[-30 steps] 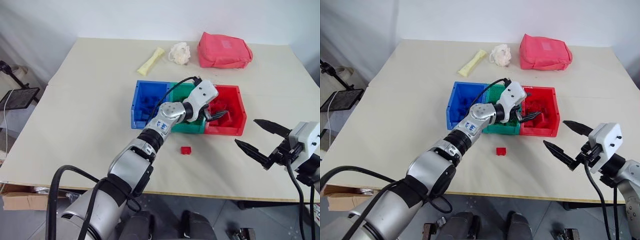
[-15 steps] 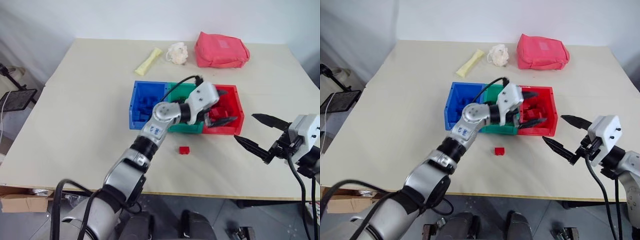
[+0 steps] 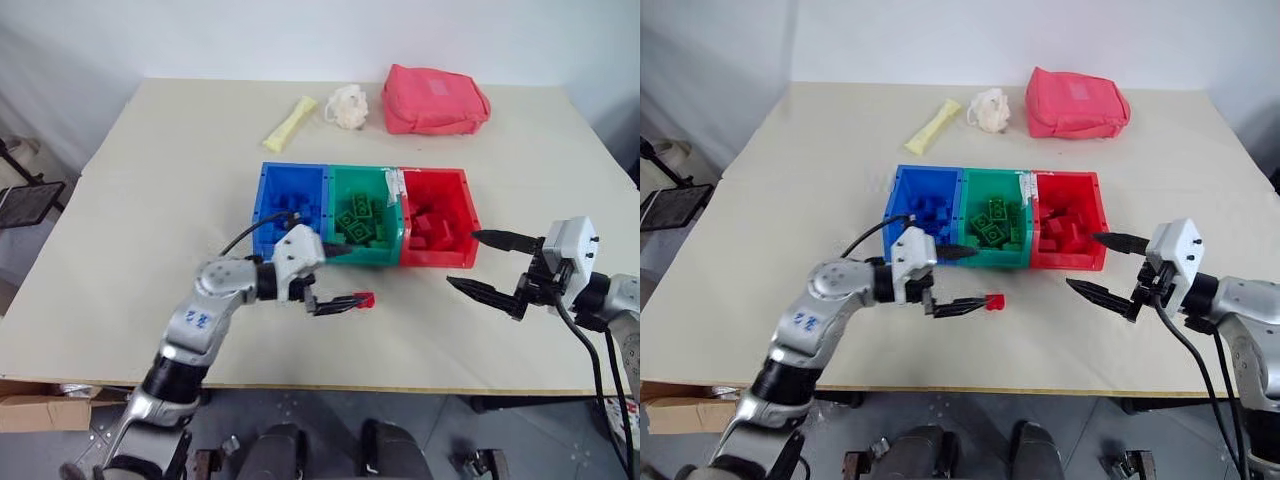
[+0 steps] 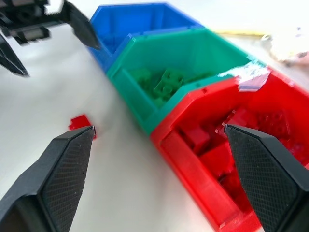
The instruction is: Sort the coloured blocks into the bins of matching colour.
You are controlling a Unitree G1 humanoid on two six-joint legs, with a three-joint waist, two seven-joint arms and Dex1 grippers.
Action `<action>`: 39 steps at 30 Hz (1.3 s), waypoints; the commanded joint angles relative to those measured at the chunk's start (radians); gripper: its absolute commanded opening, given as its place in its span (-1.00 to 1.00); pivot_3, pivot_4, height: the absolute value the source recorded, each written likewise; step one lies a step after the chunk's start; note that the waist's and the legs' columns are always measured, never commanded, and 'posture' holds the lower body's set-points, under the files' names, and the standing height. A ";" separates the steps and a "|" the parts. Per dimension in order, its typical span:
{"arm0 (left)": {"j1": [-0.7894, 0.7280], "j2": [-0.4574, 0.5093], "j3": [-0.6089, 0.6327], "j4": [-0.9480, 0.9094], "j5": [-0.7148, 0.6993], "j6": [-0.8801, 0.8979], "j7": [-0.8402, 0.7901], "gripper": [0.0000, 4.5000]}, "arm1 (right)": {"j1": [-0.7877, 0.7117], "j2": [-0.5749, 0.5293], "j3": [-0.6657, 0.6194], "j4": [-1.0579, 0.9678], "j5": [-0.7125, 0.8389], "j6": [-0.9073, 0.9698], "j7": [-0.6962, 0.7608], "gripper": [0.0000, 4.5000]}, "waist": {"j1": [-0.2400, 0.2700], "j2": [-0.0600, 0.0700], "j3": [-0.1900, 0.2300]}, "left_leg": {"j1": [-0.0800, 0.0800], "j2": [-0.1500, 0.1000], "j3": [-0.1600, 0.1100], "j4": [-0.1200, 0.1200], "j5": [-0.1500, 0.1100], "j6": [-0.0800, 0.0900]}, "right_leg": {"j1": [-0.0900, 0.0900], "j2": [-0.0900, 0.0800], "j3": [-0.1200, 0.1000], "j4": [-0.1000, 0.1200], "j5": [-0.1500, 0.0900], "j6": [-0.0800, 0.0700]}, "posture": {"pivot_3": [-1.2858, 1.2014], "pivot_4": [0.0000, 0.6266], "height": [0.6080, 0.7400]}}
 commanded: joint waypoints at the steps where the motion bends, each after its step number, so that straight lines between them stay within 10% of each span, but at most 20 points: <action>1: 0.060 0.045 0.062 -0.088 -0.047 -0.015 0.000 0.99 | -0.032 -0.016 -0.003 0.016 -0.002 -0.019 0.027 1.00 | 0.000 0.000 0.000 | 0.000 0.001 0.000 0.000 0.000 0.000 | 0.000 0.000 0.000 0.000 0.000 0.000 | 0.03 -0.52 1.00; 14: 0.316 0.225 0.197 -0.077 -0.111 -0.152 -0.092 0.99 | -0.099 -0.015 0.054 0.099 -0.035 -0.029 0.111 1.00 | 0.004 0.001 0.000 | 0.000 0.001 0.000 0.001 -0.001 -0.002 | 0.000 -0.002 0.000 0.000 -0.001 -0.002 | 0.03 -0.52 1.00; 39: -0.176 -0.170 -0.253 0.491 0.202 -0.387 0.050 0.99 | 0.182 -0.058 -0.047 -0.093 -0.011 -0.052 0.147 1.00 | 0.021 0.001 0.000 | 0.000 0.000 0.003 0.001 -0.001 -0.001 | 0.000 0.002 -0.003 0.001 -0.001 -0.001 | 0.03 -0.52 1.00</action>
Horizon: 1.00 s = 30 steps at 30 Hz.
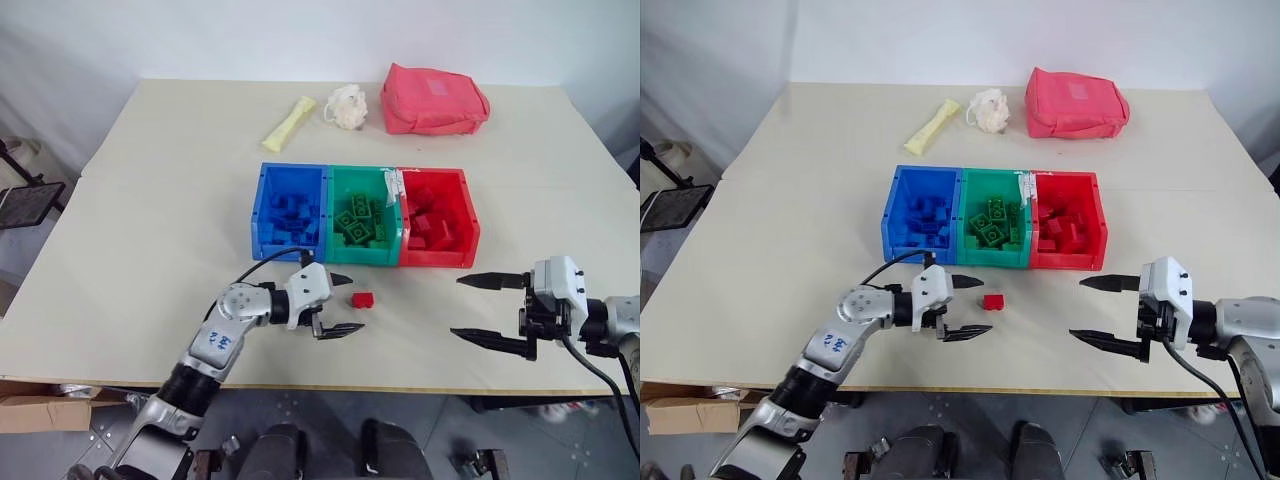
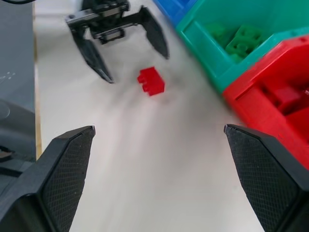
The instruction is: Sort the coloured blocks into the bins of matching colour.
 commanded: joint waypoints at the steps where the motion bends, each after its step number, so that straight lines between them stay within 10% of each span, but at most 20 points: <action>1: -0.049 -0.035 -0.024 0.091 0.032 -0.072 0.000 0.99 | 0.028 -0.013 -0.052 -0.053 0.008 -0.004 -0.025 1.00 | 0.005 0.000 0.000 | 0.000 0.000 0.000 0.000 0.000 0.000 | 0.000 0.000 0.000 0.000 0.000 0.000 | 0.03 -0.52 1.00; 14: -0.117 -0.045 -0.030 0.131 0.042 -0.070 -0.057 -0.59 | 0.155 0.008 -0.160 -0.129 0.027 -0.001 -0.089 1.00 | 0.011 0.000 0.000 | 0.000 0.000 0.000 0.000 0.000 0.000 | 0.000 0.000 0.001 0.000 0.000 0.001 | 0.03 -0.52 1.00; 30: -0.545 -0.331 0.082 0.503 0.049 -0.215 0.144 -0.59 | 0.160 0.142 -0.274 -0.258 0.027 0.070 -0.454 1.00 | 0.021 -0.001 0.001 | -0.001 -0.001 0.002 0.001 0.001 0.002 | 0.000 0.000 -0.004 -0.001 0.001 0.001 | 0.03 -0.52 1.00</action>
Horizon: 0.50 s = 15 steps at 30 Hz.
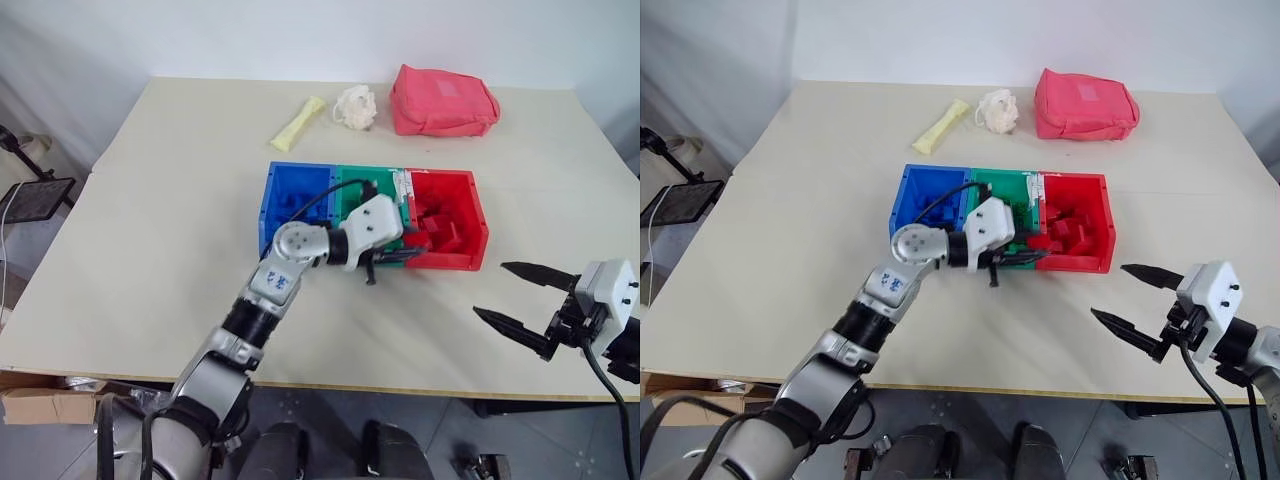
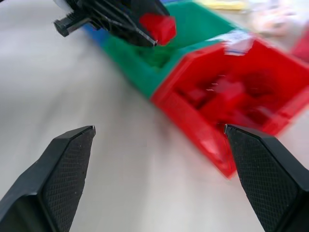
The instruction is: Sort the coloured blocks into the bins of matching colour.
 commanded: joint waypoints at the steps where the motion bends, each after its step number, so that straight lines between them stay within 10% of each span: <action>1: -0.117 -0.068 0.024 0.159 0.012 -0.115 0.049 -0.59 | -0.021 0.025 -0.038 -0.069 -0.016 0.008 -0.113 1.00 | 0.003 0.000 0.000 | 0.000 0.000 0.001 0.000 0.000 0.000 | 0.000 0.000 0.000 -0.001 0.000 0.000 | 0.03 -0.52 1.00; 6: -0.295 -0.160 0.067 0.448 0.033 -0.204 0.171 -0.59 | -0.035 0.066 -0.046 -0.143 -0.012 0.028 -0.230 1.00 | 0.010 -0.001 0.000 | -0.001 0.000 0.001 -0.001 0.000 0.000 | -0.001 0.000 -0.001 -0.001 0.000 0.001 | 0.03 -0.52 1.00; 15: -0.364 -0.170 0.100 0.590 0.055 -0.325 0.204 0.47 | -0.024 0.056 -0.060 -0.181 0.008 0.047 -0.258 1.00 | 0.014 -0.001 0.000 | -0.003 -0.001 0.004 -0.001 0.001 0.002 | -0.005 0.000 -0.001 0.000 0.000 0.001 | 0.03 -0.52 1.00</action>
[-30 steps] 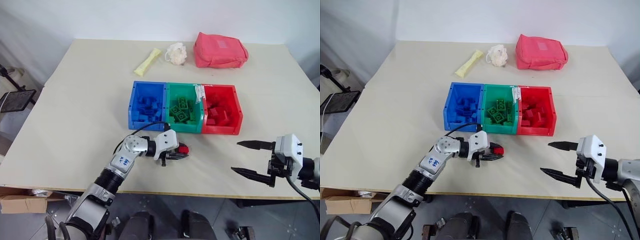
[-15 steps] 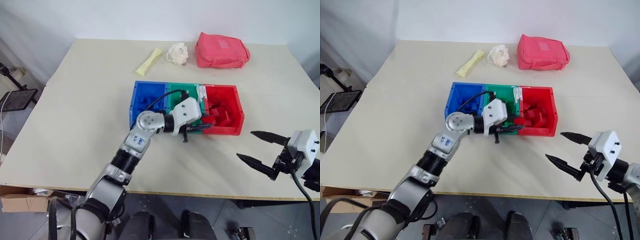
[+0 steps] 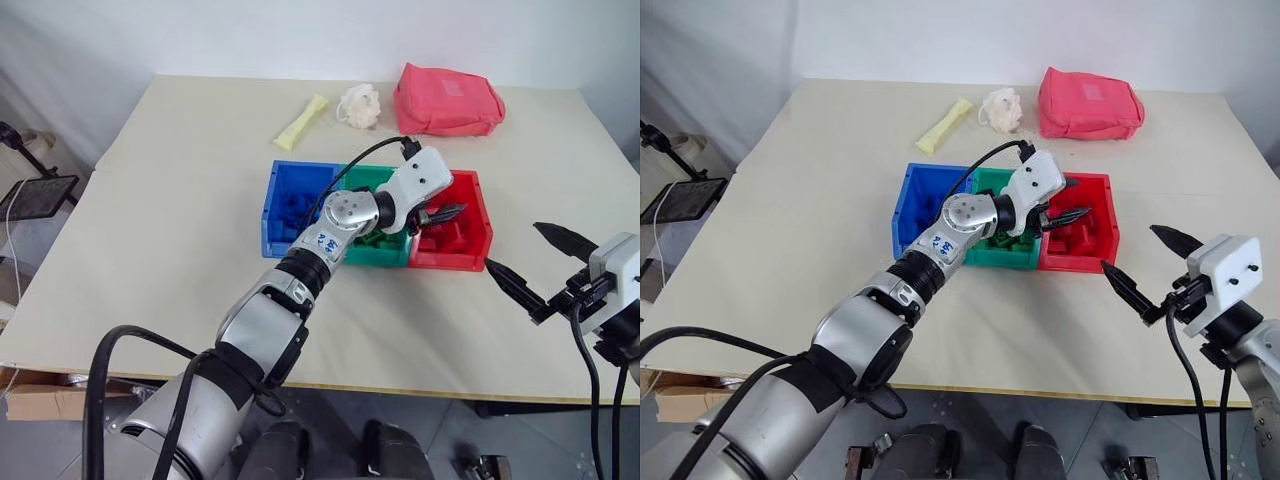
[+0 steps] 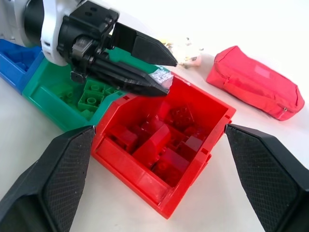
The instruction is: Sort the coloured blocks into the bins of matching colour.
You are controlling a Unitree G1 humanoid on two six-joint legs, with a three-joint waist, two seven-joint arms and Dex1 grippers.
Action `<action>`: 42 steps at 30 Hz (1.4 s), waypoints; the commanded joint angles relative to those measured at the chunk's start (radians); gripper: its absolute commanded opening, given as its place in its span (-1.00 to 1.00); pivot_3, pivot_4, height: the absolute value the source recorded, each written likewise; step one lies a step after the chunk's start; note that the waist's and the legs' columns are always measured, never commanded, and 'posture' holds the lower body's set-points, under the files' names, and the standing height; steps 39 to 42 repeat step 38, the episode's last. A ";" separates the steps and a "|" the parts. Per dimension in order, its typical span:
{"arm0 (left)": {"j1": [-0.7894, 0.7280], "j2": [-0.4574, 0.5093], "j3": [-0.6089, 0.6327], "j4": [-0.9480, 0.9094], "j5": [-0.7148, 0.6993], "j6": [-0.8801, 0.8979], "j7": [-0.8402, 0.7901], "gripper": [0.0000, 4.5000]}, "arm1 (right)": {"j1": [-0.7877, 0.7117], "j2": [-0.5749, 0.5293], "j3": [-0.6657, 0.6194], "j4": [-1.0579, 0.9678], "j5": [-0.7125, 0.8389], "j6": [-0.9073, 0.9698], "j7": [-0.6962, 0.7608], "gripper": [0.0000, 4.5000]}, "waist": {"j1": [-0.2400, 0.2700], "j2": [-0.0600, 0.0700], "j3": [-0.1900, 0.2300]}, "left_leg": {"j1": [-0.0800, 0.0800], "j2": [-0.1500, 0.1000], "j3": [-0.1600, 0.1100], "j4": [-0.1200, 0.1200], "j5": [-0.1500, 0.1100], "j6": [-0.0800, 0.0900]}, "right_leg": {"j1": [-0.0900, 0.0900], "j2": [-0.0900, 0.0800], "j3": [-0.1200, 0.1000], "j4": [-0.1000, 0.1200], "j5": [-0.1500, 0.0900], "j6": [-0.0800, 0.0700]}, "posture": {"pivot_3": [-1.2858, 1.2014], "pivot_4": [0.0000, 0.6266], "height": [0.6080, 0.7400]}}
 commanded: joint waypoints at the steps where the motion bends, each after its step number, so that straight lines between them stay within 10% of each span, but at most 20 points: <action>1: -0.015 -0.018 0.014 -0.043 0.004 -0.072 -0.029 0.47 | -0.005 -0.015 -0.037 -0.021 0.017 -0.009 0.008 1.00 | 0.002 0.000 0.000 | 0.000 0.000 0.000 0.000 0.000 0.000 | 0.000 0.000 0.000 0.000 0.000 0.000 | 0.03 -0.52 1.00; 7: 0.129 0.067 0.028 -0.278 -0.075 -0.075 -0.249 0.47 | -0.069 -0.067 0.009 0.067 0.013 -0.026 0.101 1.00 | -0.010 0.001 0.000 | 0.000 0.000 0.003 0.000 0.000 0.000 | -0.002 0.000 0.002 0.001 0.000 0.001 | 0.03 -0.52 1.00; 12: 0.474 0.303 0.010 -0.858 -0.243 0.224 -0.502 0.47 | -0.193 -0.152 0.112 0.236 -0.014 -0.066 0.262 1.00 | -0.055 0.002 -0.001 | 0.002 0.001 0.005 -0.003 0.000 0.000 | -0.004 0.000 0.006 0.005 0.000 0.000 | 0.03 -0.52 1.00; 21: 0.823 0.603 0.093 -1.291 -0.352 0.521 -0.525 0.47 | -0.390 -0.214 0.266 0.491 -0.076 -0.148 0.466 1.00 | -0.045 0.002 -0.001 | 0.001 0.000 -0.004 0.002 0.000 0.000 | -0.001 -0.002 0.009 0.003 0.000 0.000 | 0.03 -0.52 1.00; 28: 0.990 0.792 0.278 -1.301 -0.370 0.534 -0.484 0.47 | -0.494 -0.235 0.353 0.681 -0.145 -0.225 0.602 1.00 | -0.047 0.002 -0.001 | 0.002 0.003 -0.005 0.000 -0.001 -0.003 | 0.000 0.000 0.008 0.003 -0.001 -0.003 | 0.03 -0.52 1.00; 42: 1.011 0.824 0.410 -1.177 -0.369 0.456 -0.430 0.47 | -0.479 -0.209 0.348 0.718 -0.169 -0.276 0.601 1.00 | -0.052 0.002 -0.001 | 0.003 0.002 -0.007 0.000 -0.002 -0.003 | 0.001 -0.001 0.007 0.003 -0.001 -0.003 | 0.03 -0.52 1.00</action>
